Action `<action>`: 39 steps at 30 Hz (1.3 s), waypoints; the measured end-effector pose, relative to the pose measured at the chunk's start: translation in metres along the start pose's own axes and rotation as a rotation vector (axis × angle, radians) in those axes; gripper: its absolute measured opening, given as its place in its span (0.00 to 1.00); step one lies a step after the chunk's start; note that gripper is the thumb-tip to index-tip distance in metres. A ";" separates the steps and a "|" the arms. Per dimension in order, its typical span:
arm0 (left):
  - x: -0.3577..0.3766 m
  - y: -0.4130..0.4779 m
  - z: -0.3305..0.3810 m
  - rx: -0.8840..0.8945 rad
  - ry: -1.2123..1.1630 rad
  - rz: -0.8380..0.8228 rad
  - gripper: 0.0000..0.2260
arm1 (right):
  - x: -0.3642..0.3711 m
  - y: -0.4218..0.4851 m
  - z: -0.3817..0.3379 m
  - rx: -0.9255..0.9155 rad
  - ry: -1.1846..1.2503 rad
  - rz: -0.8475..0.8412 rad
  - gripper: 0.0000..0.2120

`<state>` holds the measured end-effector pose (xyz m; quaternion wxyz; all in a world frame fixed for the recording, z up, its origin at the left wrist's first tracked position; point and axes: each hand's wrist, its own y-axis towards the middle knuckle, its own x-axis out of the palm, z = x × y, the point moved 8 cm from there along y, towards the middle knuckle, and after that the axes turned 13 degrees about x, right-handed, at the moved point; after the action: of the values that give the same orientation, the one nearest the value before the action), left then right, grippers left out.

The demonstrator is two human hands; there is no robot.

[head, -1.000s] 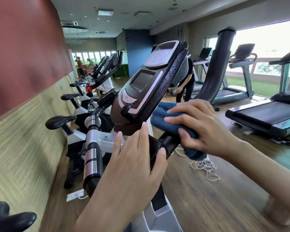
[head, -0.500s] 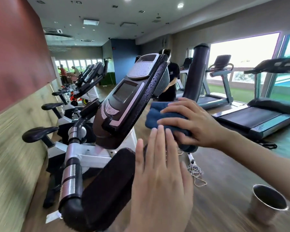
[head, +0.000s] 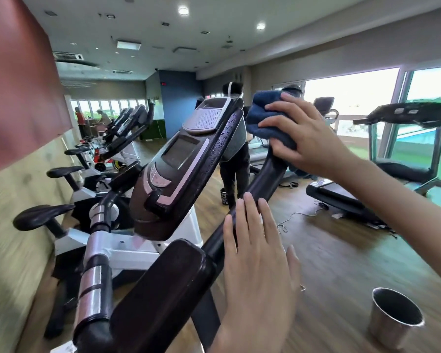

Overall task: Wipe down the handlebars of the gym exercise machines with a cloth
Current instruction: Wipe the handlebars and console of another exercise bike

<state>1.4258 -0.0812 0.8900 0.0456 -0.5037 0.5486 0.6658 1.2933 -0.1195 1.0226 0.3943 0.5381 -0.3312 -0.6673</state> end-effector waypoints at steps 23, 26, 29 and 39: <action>-0.006 -0.057 -0.008 0.235 -0.106 0.063 0.28 | 0.011 -0.077 -0.070 0.237 0.364 0.049 0.14; -0.006 -0.054 -0.006 0.230 -0.106 0.073 0.28 | 0.013 -0.075 -0.066 0.098 0.302 0.102 0.14; -0.002 -0.046 -0.002 0.252 -0.066 0.066 0.28 | 0.014 -0.065 -0.054 -0.037 0.228 0.084 0.14; 0.004 0.018 0.021 0.203 -0.065 0.189 0.27 | 0.010 -0.025 -0.006 -0.466 -0.065 0.142 0.14</action>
<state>1.3993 -0.0740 0.8972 0.0513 -0.4207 0.6563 0.6242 1.2937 -0.1168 0.9947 0.5430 0.3861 -0.2177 -0.7132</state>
